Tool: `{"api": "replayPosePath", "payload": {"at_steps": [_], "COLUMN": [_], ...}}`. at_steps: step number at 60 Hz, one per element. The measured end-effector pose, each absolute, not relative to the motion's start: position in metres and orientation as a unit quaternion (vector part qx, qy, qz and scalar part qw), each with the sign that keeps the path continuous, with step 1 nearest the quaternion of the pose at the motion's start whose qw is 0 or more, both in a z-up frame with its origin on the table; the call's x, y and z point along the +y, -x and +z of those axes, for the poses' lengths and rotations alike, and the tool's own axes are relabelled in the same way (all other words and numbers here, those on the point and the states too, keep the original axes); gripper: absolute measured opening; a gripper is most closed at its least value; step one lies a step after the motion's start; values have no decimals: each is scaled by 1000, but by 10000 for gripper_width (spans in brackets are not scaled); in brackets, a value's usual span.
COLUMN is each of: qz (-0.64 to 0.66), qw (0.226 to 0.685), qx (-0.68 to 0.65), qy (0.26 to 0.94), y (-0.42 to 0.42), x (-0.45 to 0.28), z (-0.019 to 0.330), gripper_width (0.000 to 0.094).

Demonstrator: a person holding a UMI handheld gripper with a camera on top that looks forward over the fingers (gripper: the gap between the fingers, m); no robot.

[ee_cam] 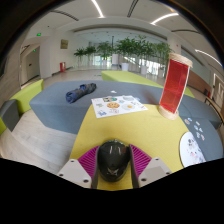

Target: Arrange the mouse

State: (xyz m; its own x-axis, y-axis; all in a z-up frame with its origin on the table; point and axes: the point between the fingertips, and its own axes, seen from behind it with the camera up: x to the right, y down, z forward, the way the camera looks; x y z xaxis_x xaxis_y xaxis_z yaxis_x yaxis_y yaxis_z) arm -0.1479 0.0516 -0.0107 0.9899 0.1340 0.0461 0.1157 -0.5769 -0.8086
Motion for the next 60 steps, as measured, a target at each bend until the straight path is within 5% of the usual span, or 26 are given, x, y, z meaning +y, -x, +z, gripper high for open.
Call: {"api": "replayPosePath", "payload": {"at_steps": [9, 21, 27, 41, 60], "qz": [59, 56, 2, 2, 18], "qw": [454, 543, 571, 493, 441], "qx": [-75, -64, -61, 2, -8], "qy": [886, 835, 819, 870, 897], "y": [155, 82, 2, -97, -112], "x": [49, 57, 60, 55, 61], "z": [6, 129, 157, 52, -6], "gripper_width": [441, 443, 440, 438, 442]}}
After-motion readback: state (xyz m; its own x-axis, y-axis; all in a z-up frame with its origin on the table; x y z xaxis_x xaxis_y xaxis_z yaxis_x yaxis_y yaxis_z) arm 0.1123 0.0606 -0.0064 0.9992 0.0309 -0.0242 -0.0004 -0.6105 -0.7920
